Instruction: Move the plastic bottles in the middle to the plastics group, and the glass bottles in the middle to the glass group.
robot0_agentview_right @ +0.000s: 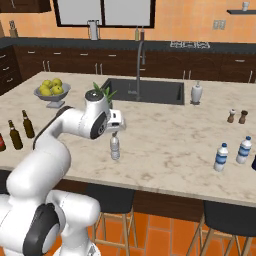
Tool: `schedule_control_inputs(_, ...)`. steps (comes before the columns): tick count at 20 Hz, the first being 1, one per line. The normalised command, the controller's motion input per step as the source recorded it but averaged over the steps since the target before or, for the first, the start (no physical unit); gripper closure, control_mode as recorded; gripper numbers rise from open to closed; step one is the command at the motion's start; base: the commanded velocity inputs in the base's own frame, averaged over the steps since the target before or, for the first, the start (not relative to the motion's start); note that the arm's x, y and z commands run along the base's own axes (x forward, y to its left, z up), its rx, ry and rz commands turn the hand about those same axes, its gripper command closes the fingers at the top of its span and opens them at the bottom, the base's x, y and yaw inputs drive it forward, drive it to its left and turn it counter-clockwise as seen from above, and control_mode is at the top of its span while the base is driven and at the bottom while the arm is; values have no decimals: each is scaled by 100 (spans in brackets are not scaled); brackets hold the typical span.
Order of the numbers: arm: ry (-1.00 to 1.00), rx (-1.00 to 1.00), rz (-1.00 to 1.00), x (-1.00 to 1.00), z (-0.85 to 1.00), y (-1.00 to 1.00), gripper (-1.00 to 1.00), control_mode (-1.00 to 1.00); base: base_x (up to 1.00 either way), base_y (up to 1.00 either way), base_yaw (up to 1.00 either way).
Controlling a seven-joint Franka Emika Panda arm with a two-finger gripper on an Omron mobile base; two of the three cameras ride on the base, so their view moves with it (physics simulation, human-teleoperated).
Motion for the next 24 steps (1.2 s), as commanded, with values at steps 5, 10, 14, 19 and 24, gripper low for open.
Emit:
schedule_control_inputs(5,11,-3,-19,46,-23,14,-100,-100,0,0,0)
schedule_control_inputs(10,6,-4,-17,48,-25,13,-100,-100,0,0,0)
schedule_control_inputs(14,0,1,-4,6,-13,-10,-100,-100,0,0,0)
schedule_control_inputs(19,3,1,0,42,-23,-17,-100,-100,0,0,0)
schedule_control_inputs(24,7,0,0,12,-39,-2,-100,-100,0,0,0)
